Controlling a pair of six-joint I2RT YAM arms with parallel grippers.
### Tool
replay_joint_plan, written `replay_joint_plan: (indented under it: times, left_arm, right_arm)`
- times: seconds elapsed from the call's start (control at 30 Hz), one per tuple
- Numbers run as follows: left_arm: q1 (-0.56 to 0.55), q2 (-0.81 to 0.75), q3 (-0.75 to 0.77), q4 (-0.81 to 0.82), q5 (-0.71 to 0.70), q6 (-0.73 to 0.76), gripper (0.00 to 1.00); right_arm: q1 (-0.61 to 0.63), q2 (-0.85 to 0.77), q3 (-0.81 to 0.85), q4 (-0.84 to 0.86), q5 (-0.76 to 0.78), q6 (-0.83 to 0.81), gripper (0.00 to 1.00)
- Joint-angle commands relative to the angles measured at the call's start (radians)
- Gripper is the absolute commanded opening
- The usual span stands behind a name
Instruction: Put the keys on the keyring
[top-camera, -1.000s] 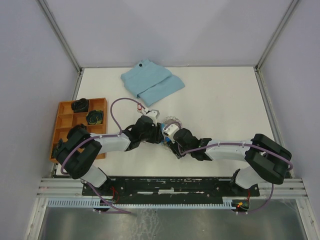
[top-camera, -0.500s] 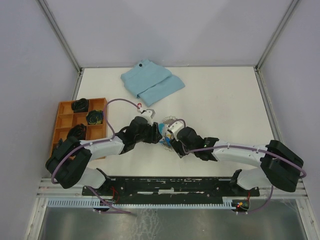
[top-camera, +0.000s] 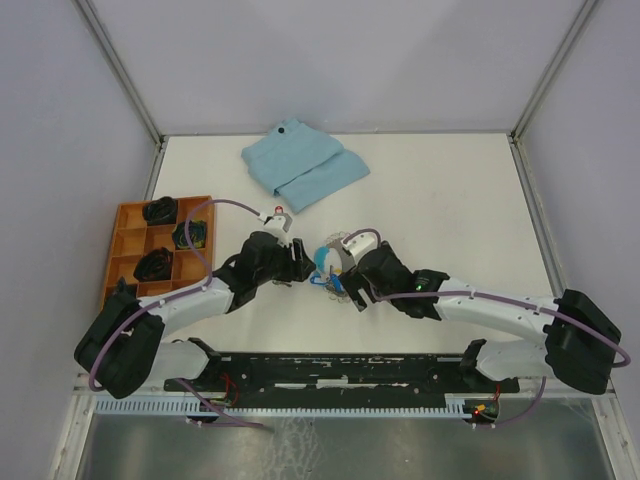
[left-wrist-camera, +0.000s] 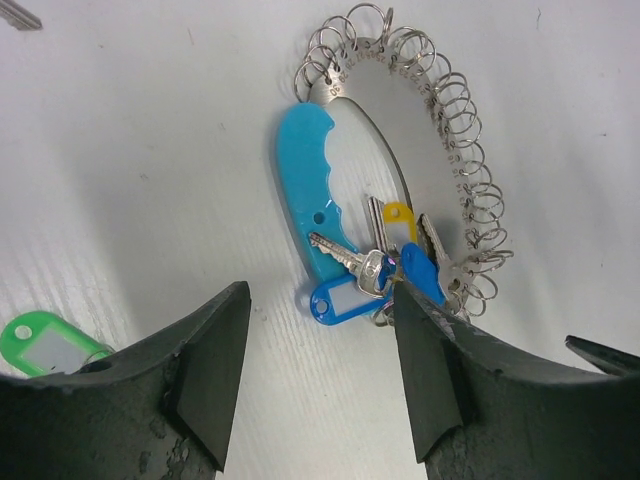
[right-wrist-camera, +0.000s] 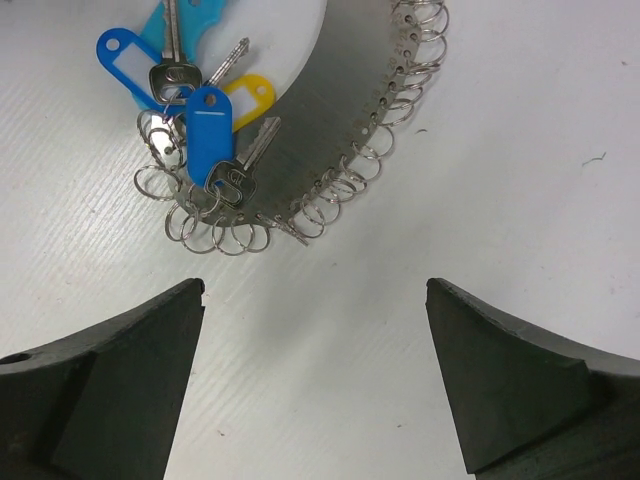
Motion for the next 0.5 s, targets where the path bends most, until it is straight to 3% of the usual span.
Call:
replay_joint_plan:
  times: [0.0, 0.2, 0.27, 0.47]
  left_arm:
    - [0.014, -0.026, -0.013, 0.046, 0.044, -0.044, 0.66]
    - [0.034, -0.014, -0.034, 0.095, 0.085, -0.069, 0.67]
    - [0.036, -0.013, -0.036, 0.097, 0.089, -0.069, 0.67]
    - [0.039, 0.009, -0.031, 0.101, 0.110, -0.067, 0.67]
  right_arm:
    - [0.002, -0.071, -0.019, 0.044, 0.026, 0.014, 1.00]
    - [-0.018, -0.025, -0.011, 0.003, 0.034, 0.124, 1.00]
    - [-0.032, -0.009, -0.016, 0.013, -0.031, 0.110, 1.00]
    - [-0.034, -0.016, -0.069, 0.151, -0.009, 0.100, 1.00]
